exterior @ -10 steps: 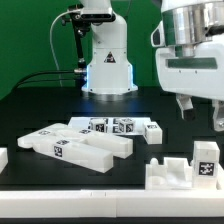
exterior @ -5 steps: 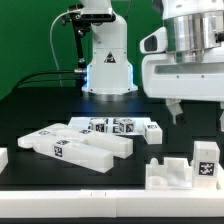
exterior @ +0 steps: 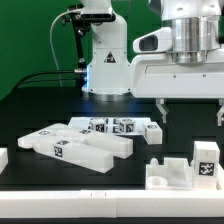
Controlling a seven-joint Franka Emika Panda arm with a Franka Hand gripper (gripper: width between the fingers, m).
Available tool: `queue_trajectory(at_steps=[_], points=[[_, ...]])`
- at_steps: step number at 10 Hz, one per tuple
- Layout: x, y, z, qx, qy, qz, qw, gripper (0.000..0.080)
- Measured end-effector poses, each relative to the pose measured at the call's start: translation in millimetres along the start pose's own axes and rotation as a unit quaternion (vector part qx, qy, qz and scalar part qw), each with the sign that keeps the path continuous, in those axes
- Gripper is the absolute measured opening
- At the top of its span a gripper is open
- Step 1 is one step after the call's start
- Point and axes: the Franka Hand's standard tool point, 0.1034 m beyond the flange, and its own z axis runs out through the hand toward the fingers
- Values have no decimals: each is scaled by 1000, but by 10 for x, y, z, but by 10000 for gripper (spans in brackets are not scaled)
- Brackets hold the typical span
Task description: Assemble chair
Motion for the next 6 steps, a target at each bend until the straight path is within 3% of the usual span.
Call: queue_trajectory(at_steps=[2,3,5,6], points=[[-1,60,5,-3,-12,-58,998,649],[-12,169,26,-1,-25,-76,997,649],[-105,408,48,-11,-72,-80,994,649],[-71,396,17,-12,-50,-74,996,649]])
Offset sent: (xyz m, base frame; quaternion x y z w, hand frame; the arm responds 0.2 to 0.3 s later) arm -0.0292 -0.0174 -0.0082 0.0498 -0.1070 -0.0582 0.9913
